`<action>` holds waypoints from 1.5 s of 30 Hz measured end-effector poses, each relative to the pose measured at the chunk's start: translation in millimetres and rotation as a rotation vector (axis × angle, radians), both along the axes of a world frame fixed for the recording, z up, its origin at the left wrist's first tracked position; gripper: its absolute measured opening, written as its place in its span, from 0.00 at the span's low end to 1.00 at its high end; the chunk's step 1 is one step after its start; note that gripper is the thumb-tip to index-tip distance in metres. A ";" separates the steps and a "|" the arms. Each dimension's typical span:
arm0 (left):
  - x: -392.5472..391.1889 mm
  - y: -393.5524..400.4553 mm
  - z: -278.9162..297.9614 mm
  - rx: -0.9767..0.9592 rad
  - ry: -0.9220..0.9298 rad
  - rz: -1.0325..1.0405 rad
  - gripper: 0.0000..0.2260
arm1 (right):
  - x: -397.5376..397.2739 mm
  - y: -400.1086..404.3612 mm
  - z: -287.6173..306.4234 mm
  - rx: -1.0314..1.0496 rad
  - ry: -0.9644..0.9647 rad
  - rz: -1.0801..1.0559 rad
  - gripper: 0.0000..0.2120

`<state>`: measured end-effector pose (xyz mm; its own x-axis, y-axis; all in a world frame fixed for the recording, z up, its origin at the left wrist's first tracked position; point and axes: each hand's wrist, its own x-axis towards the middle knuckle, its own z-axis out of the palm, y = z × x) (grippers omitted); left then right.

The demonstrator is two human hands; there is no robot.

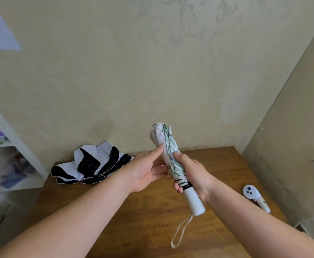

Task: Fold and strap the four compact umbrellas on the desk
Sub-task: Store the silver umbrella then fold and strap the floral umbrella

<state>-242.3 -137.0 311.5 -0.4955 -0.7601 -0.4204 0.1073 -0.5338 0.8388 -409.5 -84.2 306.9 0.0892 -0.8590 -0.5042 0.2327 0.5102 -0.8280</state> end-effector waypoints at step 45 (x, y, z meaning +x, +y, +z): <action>1.9 -33.9 53.1 -0.041 0.444 0.378 0.09 | 18.1 50.3 -3.3 -0.047 -0.742 0.090 0.36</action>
